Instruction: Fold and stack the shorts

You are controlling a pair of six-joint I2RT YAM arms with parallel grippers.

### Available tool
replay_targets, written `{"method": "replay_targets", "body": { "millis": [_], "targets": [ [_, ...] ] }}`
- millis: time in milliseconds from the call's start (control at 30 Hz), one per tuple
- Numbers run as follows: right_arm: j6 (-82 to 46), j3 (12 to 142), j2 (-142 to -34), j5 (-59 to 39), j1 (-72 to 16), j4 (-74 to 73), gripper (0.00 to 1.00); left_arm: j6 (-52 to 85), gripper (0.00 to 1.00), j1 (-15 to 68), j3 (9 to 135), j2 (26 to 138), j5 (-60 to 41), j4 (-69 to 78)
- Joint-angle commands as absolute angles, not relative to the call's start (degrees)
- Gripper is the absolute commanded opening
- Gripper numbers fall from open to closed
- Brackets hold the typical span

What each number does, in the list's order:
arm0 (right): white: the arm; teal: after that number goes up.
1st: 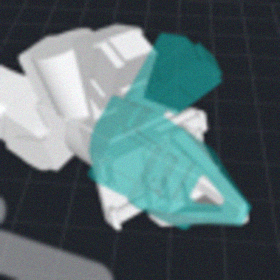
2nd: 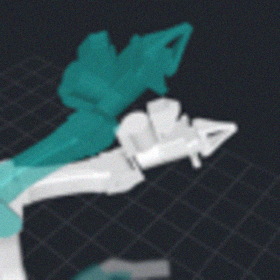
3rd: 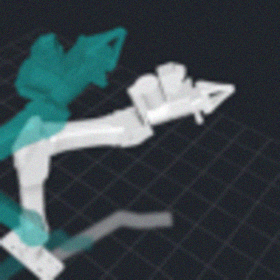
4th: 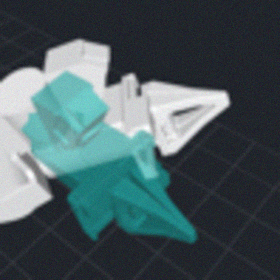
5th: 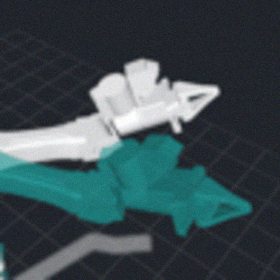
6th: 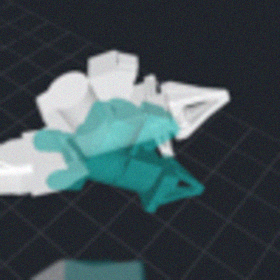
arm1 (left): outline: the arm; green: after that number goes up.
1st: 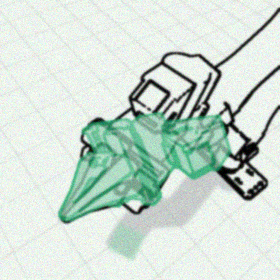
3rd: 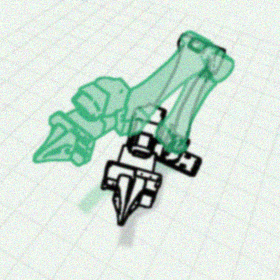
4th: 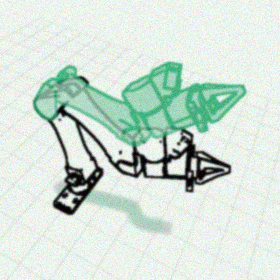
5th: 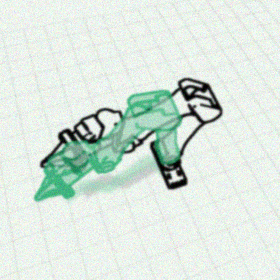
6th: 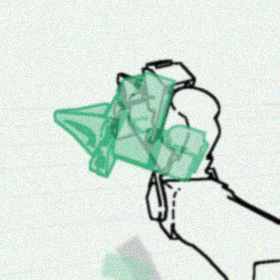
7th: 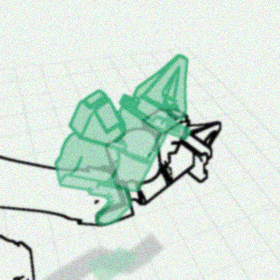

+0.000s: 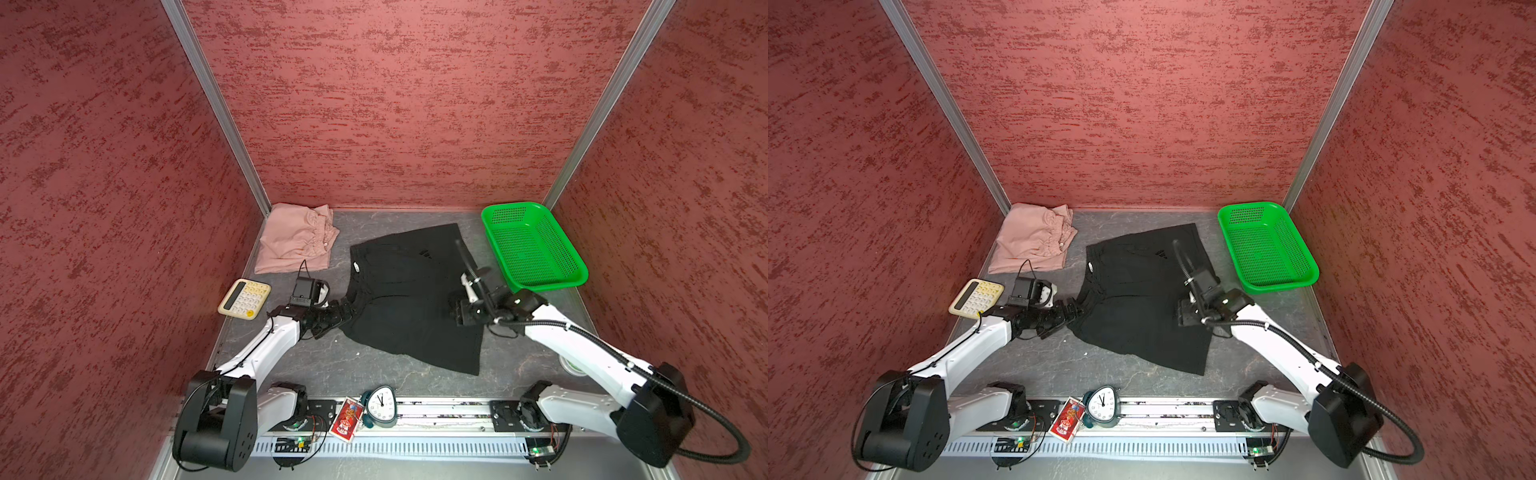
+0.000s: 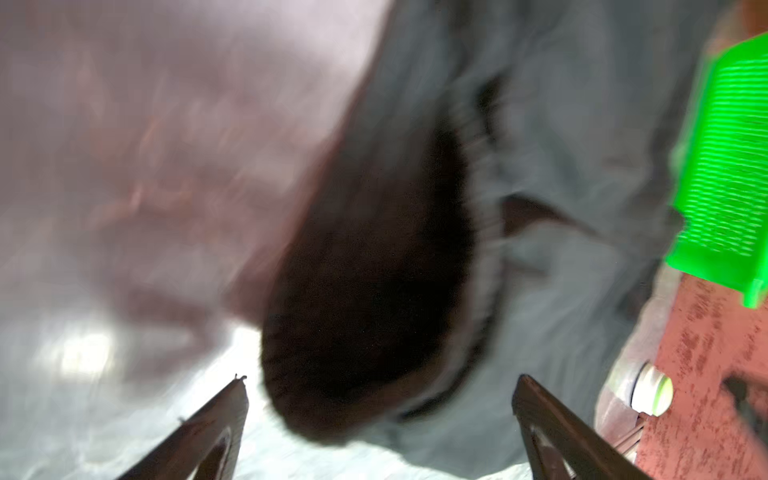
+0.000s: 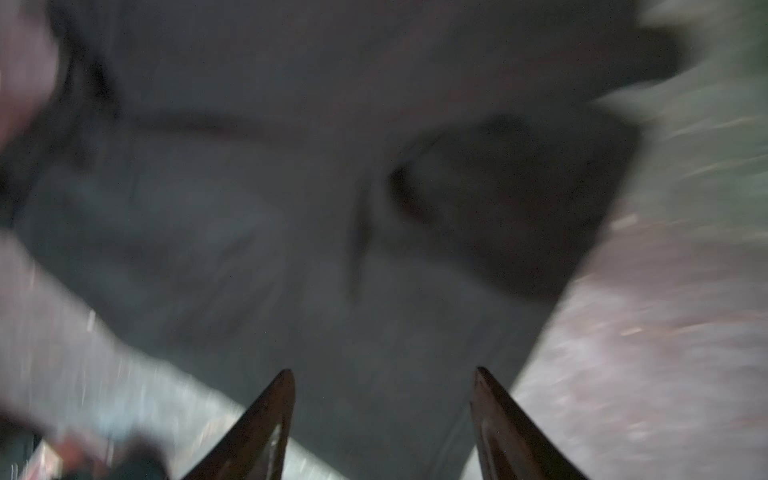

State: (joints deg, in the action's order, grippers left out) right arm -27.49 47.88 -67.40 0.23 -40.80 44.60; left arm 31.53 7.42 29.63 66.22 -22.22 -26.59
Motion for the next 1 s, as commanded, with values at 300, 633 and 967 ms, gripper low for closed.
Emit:
{"method": "replay_targets", "body": {
  "millis": [300, 633, 967],
  "targets": [
    [-56.22, 45.66, -79.84, 13.89, -65.50, 61.79, 0.76, 40.48, 0.99, 6.30, 23.64, 54.91, -23.57, -24.93],
    [-56.80, 43.30, -83.82, 20.85, -64.21, 57.24, 0.74, 42.49, 0.99, 9.76, 20.46, 49.38, -20.40, -23.18],
    [-53.78, 38.84, -80.65, 17.41, -60.11, 49.39, 0.00, 41.48, 0.99, 11.16, 16.69, 52.72, -19.66, -11.16]
  ]
}}
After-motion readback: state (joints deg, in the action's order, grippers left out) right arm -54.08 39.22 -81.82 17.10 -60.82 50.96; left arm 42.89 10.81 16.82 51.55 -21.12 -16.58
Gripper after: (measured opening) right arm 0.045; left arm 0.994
